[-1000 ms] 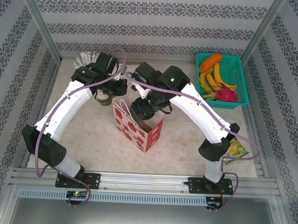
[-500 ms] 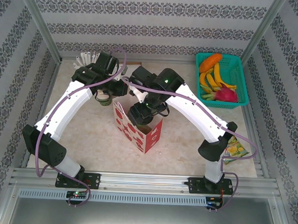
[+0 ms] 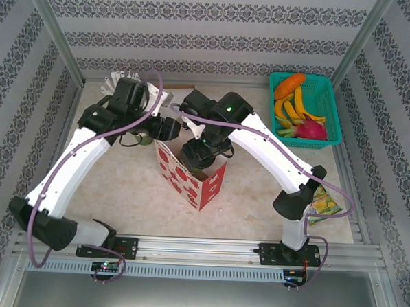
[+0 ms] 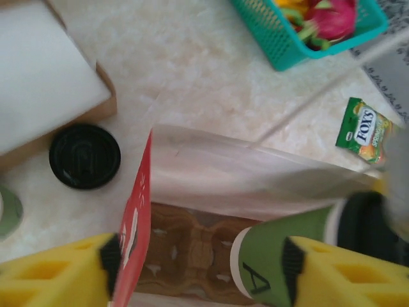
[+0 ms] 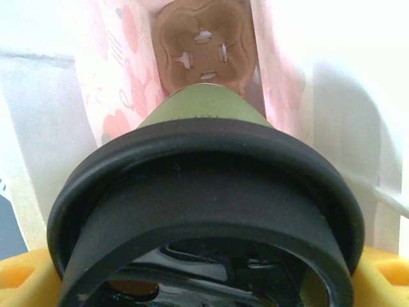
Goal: Pack the takeout coffee
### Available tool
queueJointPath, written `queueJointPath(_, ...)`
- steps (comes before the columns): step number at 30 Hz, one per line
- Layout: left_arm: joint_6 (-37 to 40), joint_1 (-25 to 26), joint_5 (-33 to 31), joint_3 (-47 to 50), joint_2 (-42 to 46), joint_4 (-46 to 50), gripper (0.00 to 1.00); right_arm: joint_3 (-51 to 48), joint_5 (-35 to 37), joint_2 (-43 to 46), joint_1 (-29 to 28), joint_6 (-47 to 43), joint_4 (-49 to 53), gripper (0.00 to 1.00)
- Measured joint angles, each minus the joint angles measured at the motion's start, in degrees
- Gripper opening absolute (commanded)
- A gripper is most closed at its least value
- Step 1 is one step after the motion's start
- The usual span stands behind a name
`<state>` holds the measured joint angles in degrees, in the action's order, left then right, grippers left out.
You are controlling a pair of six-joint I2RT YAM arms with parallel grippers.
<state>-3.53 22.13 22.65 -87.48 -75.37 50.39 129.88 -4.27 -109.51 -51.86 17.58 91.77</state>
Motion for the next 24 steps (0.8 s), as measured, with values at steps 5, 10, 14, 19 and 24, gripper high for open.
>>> queueJointPath(5,8.0,0.0,4.3,6.6,8.4,-3.8,0.99,0.0,0.4,0.0,0.0,0.1,0.4,0.64)
queueJointPath(10,19.1,0.0,13.1,13.3,16.0,-5.0,1.00,0.0,0.4,0.0,0.0,0.0,0.4,0.63)
queueJointPath(14,26.8,0.0,19.4,14.0,18.3,-5.0,0.99,0.0,0.4,0.0,0.0,0.0,0.4,0.63)
queueJointPath(19,35.0,0.0,26.4,16.1,18.2,-5.2,0.96,0.0,0.4,0.0,0.0,0.0,0.4,0.63)
queueJointPath(24,39.7,0.0,29.4,15.8,14.8,-5.2,0.86,0.0,0.4,-0.1,0.0,0.0,0.5,0.63)
